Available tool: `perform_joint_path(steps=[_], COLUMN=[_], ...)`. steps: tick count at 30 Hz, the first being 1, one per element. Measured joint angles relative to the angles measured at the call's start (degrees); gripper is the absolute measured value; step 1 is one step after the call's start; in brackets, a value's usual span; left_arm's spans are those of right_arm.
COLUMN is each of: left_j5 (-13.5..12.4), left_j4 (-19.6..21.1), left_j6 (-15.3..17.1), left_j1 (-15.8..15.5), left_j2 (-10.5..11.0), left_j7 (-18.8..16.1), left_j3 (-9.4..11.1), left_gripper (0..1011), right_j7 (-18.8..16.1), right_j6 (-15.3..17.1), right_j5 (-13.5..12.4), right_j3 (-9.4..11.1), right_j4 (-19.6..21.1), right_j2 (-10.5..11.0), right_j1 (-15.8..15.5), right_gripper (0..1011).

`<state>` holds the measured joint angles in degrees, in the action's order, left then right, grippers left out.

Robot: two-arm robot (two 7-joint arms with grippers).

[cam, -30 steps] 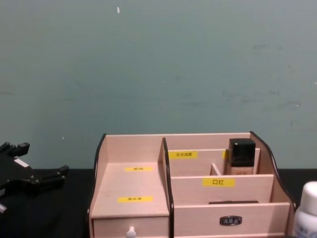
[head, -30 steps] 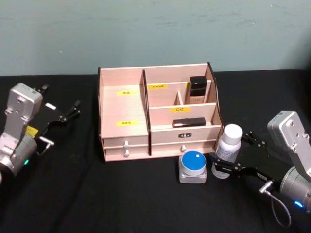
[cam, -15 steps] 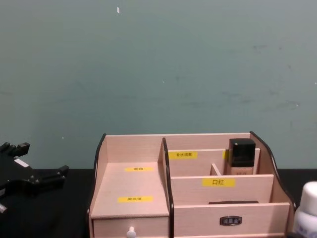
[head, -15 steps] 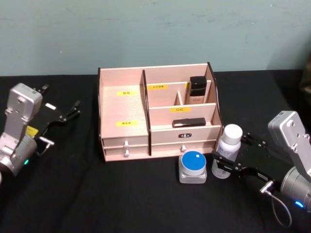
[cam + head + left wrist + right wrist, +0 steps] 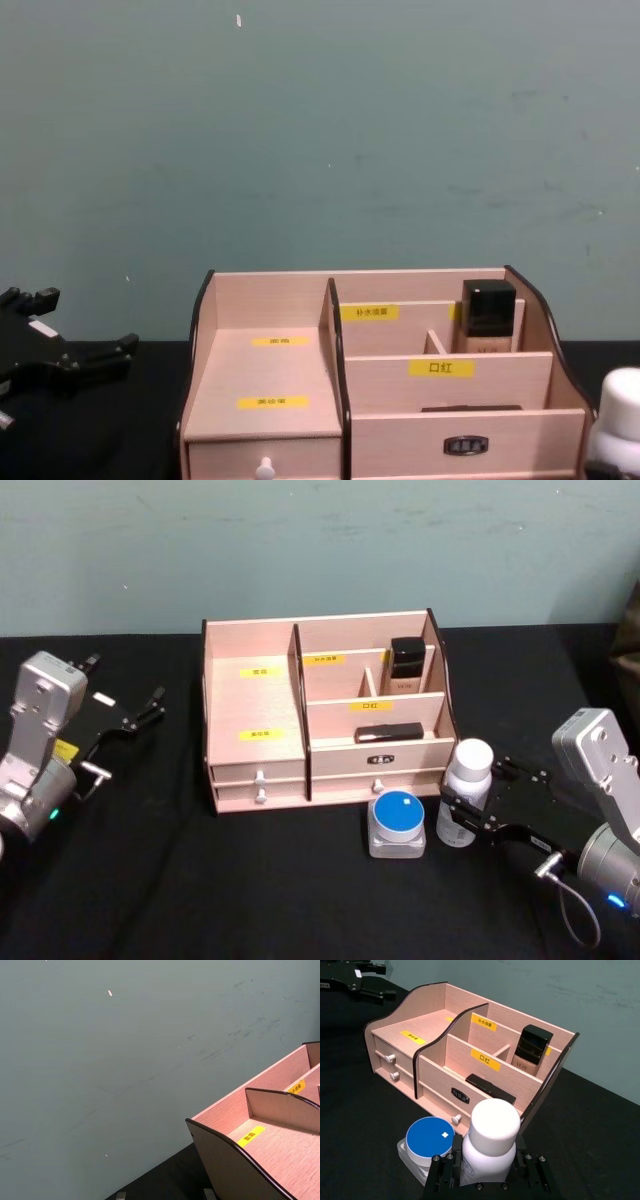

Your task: Pick up the facial cleanser and watermelon frost from the table and place them into the tiered storage box.

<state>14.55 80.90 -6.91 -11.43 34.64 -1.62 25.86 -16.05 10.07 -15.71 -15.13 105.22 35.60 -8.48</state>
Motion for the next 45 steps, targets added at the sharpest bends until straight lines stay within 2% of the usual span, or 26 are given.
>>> perform_joint_path(steps=[8, 15, 22, 29, 33, 37, 45], left_j5=[0.0, 0.0, 0.0, 0.0, 0.0, 0.0, 0.0], left_j4=[0.0, 0.0, 0.0, 0.0, 0.0, 0.0, 0.0], left_j6=[0.0, 0.0, 0.0, 0.0, 0.0, 0.0, 0.0], left_j1=[0.0, 0.0, 0.0, 0.0, 0.0, 0.0, 0.0], left_j2=[0.0, 0.0, 0.0, 0.0, 0.0, 0.0, 0.0], left_j7=[0.0, 0.0, 0.0, 0.0, 0.0, 0.0, 0.0], left_j3=[0.0, 0.0, 0.0, 0.0, 0.0, 0.0, 0.0], left_gripper=[1001, 1001, 1001, 1001, 1001, 1001, 1001], right_j7=[0.0, -1.5, -3.33, -4.91, -5.34, -5.4, -4.66], right_j6=[-0.02, 0.01, 0.62, 2.14, 3.08, 4.27, 6.14], right_j5=[-0.03, -0.61, -1.5, -3.03, -3.4, -3.51, -3.03], right_j3=[0.07, 1.64, 3.56, 4.43, 3.95, 2.62, -1.09], right_j4=[0.0, 1.36, 5.34, 10.22, 12.03, 12.45, 9.73], right_j2=[-0.06, -0.8, -0.59, -0.09, 0.01, -0.66, -3.55], right_j1=[-0.03, -1.04, -2.94, -3.18, -1.89, 0.8, 7.56], right_gripper=[614, 614, 613, 613, 613, 613, 613])
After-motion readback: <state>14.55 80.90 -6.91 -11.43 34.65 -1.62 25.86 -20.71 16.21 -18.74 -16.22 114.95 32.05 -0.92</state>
